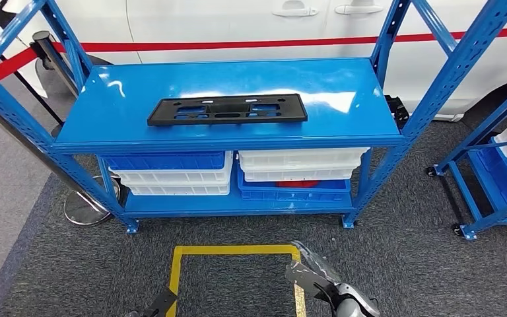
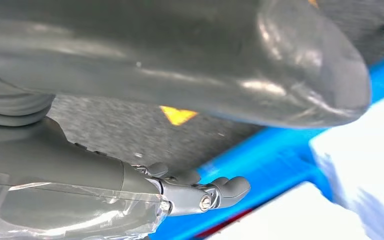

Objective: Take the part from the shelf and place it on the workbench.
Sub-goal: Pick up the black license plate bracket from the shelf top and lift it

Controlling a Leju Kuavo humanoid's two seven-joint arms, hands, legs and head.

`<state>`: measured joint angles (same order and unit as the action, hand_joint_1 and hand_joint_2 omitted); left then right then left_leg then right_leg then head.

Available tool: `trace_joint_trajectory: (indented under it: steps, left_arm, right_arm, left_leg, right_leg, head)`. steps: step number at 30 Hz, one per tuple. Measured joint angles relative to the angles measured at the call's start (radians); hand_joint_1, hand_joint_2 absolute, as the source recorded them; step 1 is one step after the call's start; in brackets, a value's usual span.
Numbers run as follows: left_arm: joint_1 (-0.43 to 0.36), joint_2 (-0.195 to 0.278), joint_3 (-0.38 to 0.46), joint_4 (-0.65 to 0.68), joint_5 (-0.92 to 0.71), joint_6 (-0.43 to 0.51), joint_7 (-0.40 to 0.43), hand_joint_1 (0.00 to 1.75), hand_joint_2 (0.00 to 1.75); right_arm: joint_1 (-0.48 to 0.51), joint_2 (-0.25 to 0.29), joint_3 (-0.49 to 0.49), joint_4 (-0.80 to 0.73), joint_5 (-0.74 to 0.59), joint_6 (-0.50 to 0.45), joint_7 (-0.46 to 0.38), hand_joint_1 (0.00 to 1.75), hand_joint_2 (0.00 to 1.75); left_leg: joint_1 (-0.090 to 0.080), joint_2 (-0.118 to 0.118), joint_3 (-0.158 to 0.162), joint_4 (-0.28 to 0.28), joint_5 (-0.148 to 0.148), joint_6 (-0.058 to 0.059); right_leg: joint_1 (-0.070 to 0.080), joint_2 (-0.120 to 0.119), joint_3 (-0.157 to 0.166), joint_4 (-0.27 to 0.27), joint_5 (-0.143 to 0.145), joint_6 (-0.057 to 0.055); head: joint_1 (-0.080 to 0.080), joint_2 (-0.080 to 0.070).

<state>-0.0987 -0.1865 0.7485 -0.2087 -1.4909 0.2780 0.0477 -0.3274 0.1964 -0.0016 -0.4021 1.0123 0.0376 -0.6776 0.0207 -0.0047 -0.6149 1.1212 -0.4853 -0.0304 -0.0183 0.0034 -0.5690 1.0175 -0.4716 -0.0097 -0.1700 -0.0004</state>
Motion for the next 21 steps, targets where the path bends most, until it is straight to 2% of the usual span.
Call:
trace_joint_trajectory:
  steps: [1,2,5,6,8,10,11,12,13,15,16,17,18,21]
  left_arm:
    - [-0.001,0.0,0.0,0.0,-0.001,0.0,0.0,0.0,0.0]
    - [-0.001,0.0,0.0,0.001,-0.002,0.0,0.0,0.0,0.0]
    - [0.001,0.0,0.002,0.004,-0.003,-0.002,0.0,0.0,0.0]
    - [0.001,0.0,0.003,0.004,-0.003,-0.002,0.0,0.0,0.0]
    - [0.0,0.0,0.005,0.005,-0.002,-0.002,0.0,0.0,0.0]
    - [0.0,-0.001,0.007,0.005,-0.002,-0.002,0.0,0.0,0.0]
    - [0.001,-0.001,0.007,0.005,-0.002,-0.002,0.0,0.0,0.0]
    - [0.001,-0.001,0.008,0.005,-0.001,-0.002,0.0,0.0,0.0]
    - [0.002,-0.001,0.008,0.005,0.0,-0.002,-0.001,0.0,0.0]
    - [0.001,-0.002,0.01,0.006,0.002,-0.002,-0.002,0.0,0.0]
    - [0.001,-0.003,0.012,0.006,0.003,-0.001,-0.002,0.0,0.0]
    - [0.001,-0.004,0.013,0.006,0.004,-0.001,-0.003,0.0,0.0]
    - [0.001,-0.005,0.014,0.007,0.005,0.0,-0.003,0.0,0.0]
    - [0.001,-0.006,0.015,0.007,0.005,0.001,-0.003,0.0,0.0]
  right_arm:
    - [0.0,-0.001,0.022,-0.014,-0.027,0.004,-0.003,0.0,0.0]
    - [0.0,-0.004,0.047,-0.03,-0.053,0.005,-0.006,0.0,0.0]
    - [0.0,-0.017,0.123,-0.082,-0.134,0.006,-0.01,0.0,0.0]
    - [0.0,-0.023,0.148,-0.101,-0.158,0.005,-0.011,0.0,0.0]
    - [0.0,-0.039,0.2,-0.145,-0.207,0.0,-0.012,0.0,0.0]
    - [0.002,-0.056,0.247,-0.192,-0.25,-0.007,-0.013,0.0,0.0]
    - [0.004,-0.065,0.266,-0.216,-0.267,-0.011,-0.013,0.0,0.0]
    - [0.006,-0.073,0.284,-0.242,-0.282,-0.016,-0.013,0.0,0.0]
    - [0.007,-0.082,0.302,-0.269,-0.297,-0.021,-0.012,0.0,0.0]
    - [0.006,-0.1,0.34,-0.327,-0.326,-0.032,-0.009,0.0,0.0]
    - [0.006,-0.108,0.358,-0.354,-0.34,-0.037,-0.006,0.0,0.0]
    - [0.006,-0.116,0.377,-0.38,-0.355,-0.042,-0.004,0.0,0.0]
    - [0.007,-0.122,0.393,-0.402,-0.369,-0.047,-0.001,0.0,0.0]
    - [0.01,-0.136,0.428,-0.455,-0.399,-0.057,0.006,0.0,0.0]
  left_leg:
    - [-0.001,0.0,0.025,-0.055,0.018,0.003]
    - [-0.003,-0.001,0.037,-0.085,0.023,0.007]
    - [-0.005,-0.001,0.038,-0.099,0.021,0.027]
    - [-0.004,-0.001,0.039,-0.103,0.024,0.035]
    - [-0.002,0.0,0.042,-0.11,0.028,0.049]
    - [-0.005,0.0,0.041,-0.11,0.028,0.056]
    - [-0.006,0.0,0.042,-0.11,0.028,0.057]
    - [-0.008,-0.001,0.042,-0.109,0.027,0.058]
    - [-0.009,-0.002,0.044,-0.108,0.026,0.058]
    - [-0.012,-0.003,0.049,-0.107,0.022,0.056]
    - [-0.015,-0.004,0.05,-0.106,0.019,0.053]
    - [-0.016,-0.004,0.05,-0.105,0.018,0.05]
    - [-0.017,-0.004,0.048,-0.105,0.018,0.045]
    - [-0.017,-0.003,0.046,-0.103,0.011,0.029]
  right_leg:
    - [0.001,0.001,-0.001,0.003,-0.002,0.005]
    - [0.003,0.002,-0.003,0.006,-0.003,0.01]
    - [0.003,0.002,-0.008,0.005,-0.003,0.025]
    - [0.002,0.001,-0.011,0.015,-0.011,0.029]
    - [-0.001,0.0,-0.048,0.098,-0.062,0.036]
    - [0.0,0.0,-0.113,0.235,-0.123,0.039]
    - [0.0,0.0,-0.138,0.282,-0.135,0.04]
    - [0.0,0.0,-0.147,0.294,-0.126,0.039]
    - [0.001,0.0,-0.137,0.267,-0.098,0.035]
    - [0.006,0.0,-0.078,0.135,-0.023,0.022]
    - [0.009,0.0,-0.05,0.072,0.002,0.016]
    - [0.013,0.0,-0.032,0.029,0.014,0.011]
    - [0.015,0.0,-0.026,0.012,0.014,0.009]
    - [0.01,0.001,-0.022,-0.003,0.017,0.001]
  head:
    - [0.0,0.0]
    - [0.0,0.0]
    - [0.0,0.0]
    - [0.0,0.0]
    - [0.0,0.0]
    - [0.0,0.0]
    - [0.0,0.0]
    - [0.0,0.0]
    - [0.0,0.0]
    - [0.0,0.0]
    - [0.0,0.0]
    - [0.0,0.0]
    - [0.0,0.0]
    - [0.0,0.0]
